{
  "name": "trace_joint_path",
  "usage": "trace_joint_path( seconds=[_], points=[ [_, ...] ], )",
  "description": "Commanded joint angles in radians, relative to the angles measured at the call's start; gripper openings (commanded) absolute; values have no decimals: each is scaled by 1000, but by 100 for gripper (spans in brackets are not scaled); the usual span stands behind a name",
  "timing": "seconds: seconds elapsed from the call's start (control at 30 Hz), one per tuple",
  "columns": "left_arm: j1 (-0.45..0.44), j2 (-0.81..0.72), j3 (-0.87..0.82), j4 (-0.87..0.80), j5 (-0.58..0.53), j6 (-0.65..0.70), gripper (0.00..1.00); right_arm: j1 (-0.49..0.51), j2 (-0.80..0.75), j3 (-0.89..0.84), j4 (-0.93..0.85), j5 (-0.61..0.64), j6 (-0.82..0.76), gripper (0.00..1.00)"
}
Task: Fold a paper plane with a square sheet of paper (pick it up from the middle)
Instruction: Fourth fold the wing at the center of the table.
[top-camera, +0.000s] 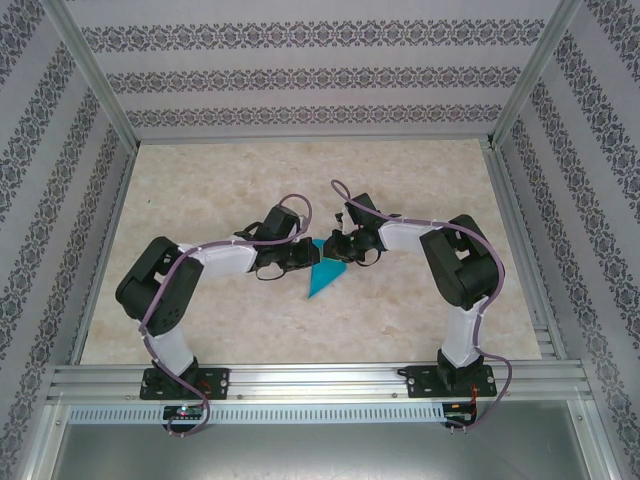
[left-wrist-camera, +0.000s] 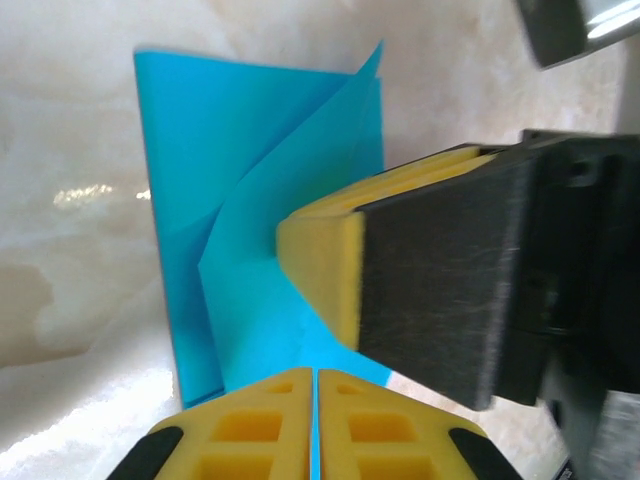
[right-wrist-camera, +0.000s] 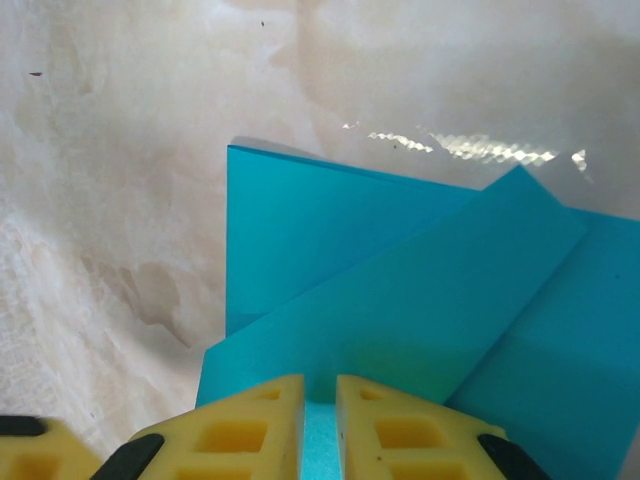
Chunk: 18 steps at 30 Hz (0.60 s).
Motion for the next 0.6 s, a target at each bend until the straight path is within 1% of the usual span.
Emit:
trace_joint_path(
  seconds=[0.0,0.43,0.57],
  points=[
    [-5,38,34,9,34,-2,9,13,27,3,11,-10,-15,17],
    [-14,81,0,-27,7,-16,8,4,32,5,60,-66,-12,17],
    [-15,86,-14,-61,-21,-17,7,-4,25,4,78,-74,-10,16]
  ],
)
